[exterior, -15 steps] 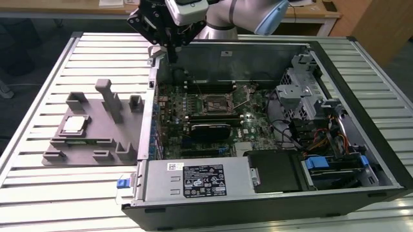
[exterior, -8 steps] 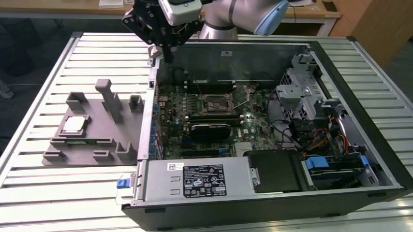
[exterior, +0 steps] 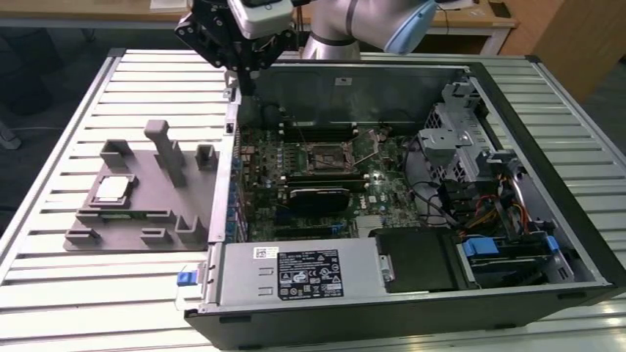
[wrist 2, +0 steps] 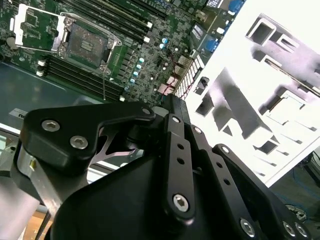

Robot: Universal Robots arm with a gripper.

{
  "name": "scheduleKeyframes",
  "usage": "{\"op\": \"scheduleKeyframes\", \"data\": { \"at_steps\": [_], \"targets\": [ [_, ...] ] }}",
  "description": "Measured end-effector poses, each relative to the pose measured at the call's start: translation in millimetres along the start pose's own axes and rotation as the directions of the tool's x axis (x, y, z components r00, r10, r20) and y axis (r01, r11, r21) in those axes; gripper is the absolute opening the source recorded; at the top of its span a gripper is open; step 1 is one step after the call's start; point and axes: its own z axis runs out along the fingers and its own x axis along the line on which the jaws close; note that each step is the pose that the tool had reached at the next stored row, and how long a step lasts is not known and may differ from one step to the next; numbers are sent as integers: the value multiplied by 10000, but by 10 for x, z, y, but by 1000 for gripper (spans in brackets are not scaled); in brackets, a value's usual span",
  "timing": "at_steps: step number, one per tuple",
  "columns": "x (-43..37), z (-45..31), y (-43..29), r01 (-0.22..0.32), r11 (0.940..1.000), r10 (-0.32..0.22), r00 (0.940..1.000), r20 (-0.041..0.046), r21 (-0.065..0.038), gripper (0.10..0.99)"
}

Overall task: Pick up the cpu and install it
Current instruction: 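Reach for the cpu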

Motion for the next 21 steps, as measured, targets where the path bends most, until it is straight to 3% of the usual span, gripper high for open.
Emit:
{"op": "scheduleKeyframes", "data": {
  "at_steps": [21],
  "targets": [
    [269,-7,-20,0,10000,0,10000,1,-1,106]
  ]
}}
